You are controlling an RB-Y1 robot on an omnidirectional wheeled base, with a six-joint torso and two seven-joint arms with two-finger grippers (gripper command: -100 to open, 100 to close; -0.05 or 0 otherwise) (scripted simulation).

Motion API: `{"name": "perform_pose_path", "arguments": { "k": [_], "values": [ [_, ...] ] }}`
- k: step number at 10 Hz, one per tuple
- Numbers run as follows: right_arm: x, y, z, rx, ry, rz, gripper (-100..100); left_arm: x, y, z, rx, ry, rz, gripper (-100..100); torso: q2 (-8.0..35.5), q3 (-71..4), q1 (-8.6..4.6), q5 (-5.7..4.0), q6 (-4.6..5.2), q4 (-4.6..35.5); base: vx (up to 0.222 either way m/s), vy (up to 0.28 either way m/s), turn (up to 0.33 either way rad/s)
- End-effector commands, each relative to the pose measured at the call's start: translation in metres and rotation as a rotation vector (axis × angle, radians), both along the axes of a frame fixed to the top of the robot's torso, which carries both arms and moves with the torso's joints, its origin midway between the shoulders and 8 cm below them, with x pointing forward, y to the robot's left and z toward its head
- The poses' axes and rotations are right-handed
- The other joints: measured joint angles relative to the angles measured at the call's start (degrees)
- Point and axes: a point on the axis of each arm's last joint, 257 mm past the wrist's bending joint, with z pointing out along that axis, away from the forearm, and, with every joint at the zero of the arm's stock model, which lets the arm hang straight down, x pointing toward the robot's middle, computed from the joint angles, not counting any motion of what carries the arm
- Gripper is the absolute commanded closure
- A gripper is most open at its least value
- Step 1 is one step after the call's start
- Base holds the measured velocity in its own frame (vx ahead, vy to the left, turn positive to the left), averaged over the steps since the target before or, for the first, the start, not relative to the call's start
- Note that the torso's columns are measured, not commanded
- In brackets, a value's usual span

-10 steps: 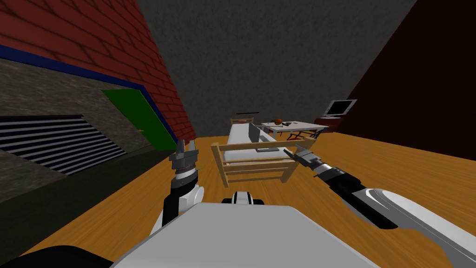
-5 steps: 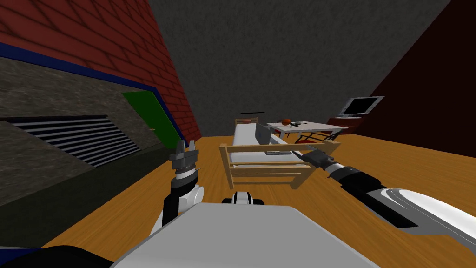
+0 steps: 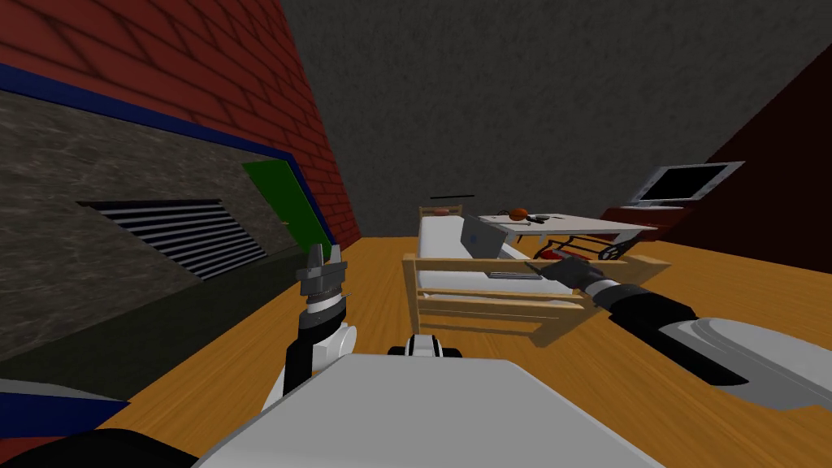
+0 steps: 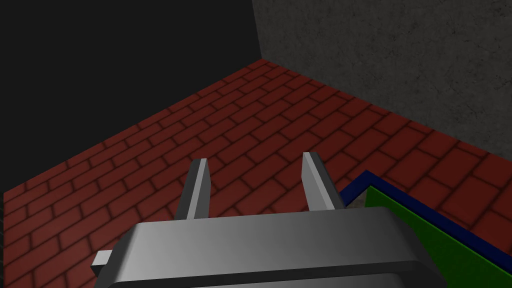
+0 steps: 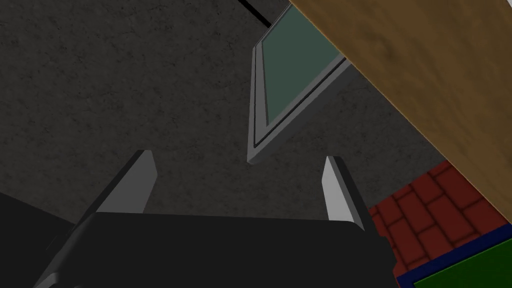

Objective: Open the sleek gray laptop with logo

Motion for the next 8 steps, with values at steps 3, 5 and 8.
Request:
{"name": "perform_pose_path", "arguments": {
  "k": [3, 5, 8],
  "values": [
    [-0.006, -0.062, 0.015, -0.214, 0.038, -0.12, -100, 0.0, 0.0, 0.0, 0.0, 0.0, 0.0, 0, -0.7, -0.46, -0.1, 0.05, -0.81, -0.1, 0.081, 0.174, 0.073],
    [-0.009, -0.08, 0.023, -0.281, 0.048, -0.156, -100, 0.0, 0.0, 0.0, 0.0, 0.0, 0.0, 0, -0.96, -0.66, -0.09, 0.07, -0.54, -0.22, 0.107, 0.099, 0.183],
    [-0.01, -0.092, 0.031, -0.329, 0.055, -0.178, -100, 0.0, 0.0, 0.0, 0.0, 0.0, 0.0, 0, 0.35, 0.24, -0.04, -0.04, 0.03, 0.12, 0.076, 0.078, 0.029]
  ]
}}
